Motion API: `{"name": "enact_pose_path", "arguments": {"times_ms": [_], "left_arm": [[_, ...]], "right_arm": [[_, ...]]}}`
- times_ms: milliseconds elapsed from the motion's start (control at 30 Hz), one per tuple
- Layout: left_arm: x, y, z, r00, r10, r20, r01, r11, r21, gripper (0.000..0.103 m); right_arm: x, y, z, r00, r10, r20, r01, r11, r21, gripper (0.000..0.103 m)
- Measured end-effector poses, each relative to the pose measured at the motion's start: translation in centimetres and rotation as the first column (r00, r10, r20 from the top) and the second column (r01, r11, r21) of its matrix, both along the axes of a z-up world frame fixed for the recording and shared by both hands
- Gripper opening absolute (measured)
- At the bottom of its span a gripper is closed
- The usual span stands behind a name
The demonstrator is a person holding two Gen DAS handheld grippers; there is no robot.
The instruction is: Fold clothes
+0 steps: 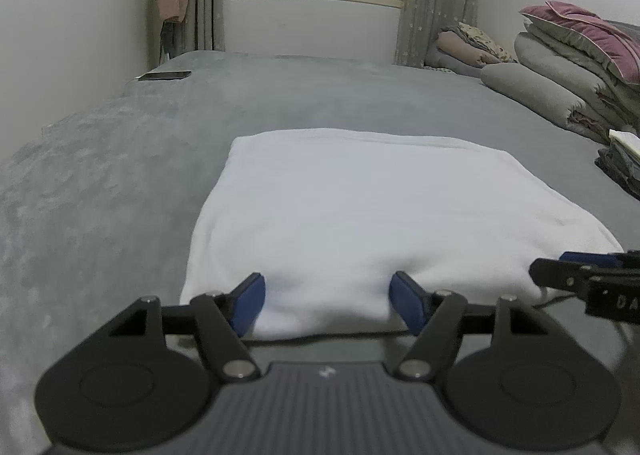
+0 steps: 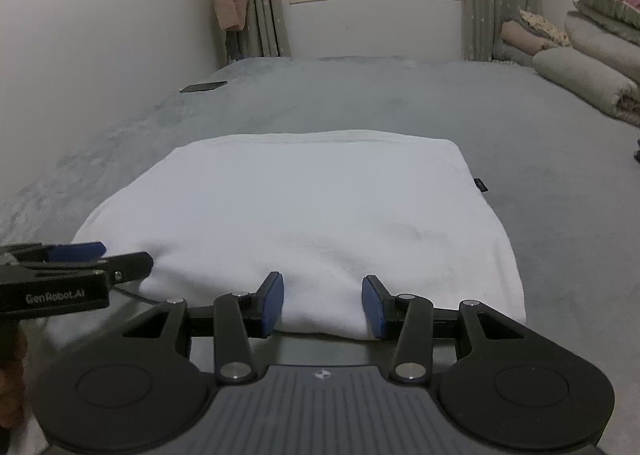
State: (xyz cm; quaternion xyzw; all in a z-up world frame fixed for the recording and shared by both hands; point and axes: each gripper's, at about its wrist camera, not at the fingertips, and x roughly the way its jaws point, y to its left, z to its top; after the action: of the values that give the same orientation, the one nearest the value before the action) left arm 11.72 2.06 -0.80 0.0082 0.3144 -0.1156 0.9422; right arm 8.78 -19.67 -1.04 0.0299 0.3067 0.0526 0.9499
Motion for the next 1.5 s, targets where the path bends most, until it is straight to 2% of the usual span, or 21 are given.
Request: {"name": "enact_pose_path", "arguments": {"times_ms": [333,433,533,700,800,967,1500], "left_arm": [[0.2,0.4,0.0,1.000,0.002,-0.009,-0.002,1.000,-0.014,0.071],[0.2,0.7,0.0,1.000,0.002,-0.013,-0.002,1.000,-0.021,0.072],[0.2,0.9,0.0,1.000,0.002,-0.017,-0.002,1.000,-0.029,0.072],[0.2,1.3,0.1,1.000,0.002,-0.023,-0.003,0.999,-0.044,0.072],[0.2,1.5,0.1,1.000,-0.001,-0.025,0.000,0.999,-0.050,0.072],[0.1,1.5,0.1,1.000,-0.002,-0.023,0.001,0.999,-0.050,0.073],[0.0,1.4,-0.2,1.000,0.002,-0.017,-0.003,0.998,-0.060,0.077]], "right_arm": [[0.0,-2.1,0.6,1.000,-0.027,-0.014,0.028,0.999,0.020,0.039],[0.1,-2.9,0.2,0.997,-0.079,-0.018,0.078,0.996,-0.053,0.039],[0.2,-3.8,0.2,0.997,-0.077,-0.026,0.077,0.997,-0.009,0.040],[0.1,-4.5,0.3,0.996,-0.082,-0.033,0.082,0.997,0.005,0.039],[0.1,-4.2,0.4,0.995,-0.091,-0.037,0.091,0.996,0.006,0.039],[0.1,-3.1,0.5,0.996,-0.084,-0.035,0.082,0.995,-0.052,0.043],[0.3,-2.9,0.3,0.996,-0.087,-0.034,0.085,0.995,-0.048,0.050]]}}
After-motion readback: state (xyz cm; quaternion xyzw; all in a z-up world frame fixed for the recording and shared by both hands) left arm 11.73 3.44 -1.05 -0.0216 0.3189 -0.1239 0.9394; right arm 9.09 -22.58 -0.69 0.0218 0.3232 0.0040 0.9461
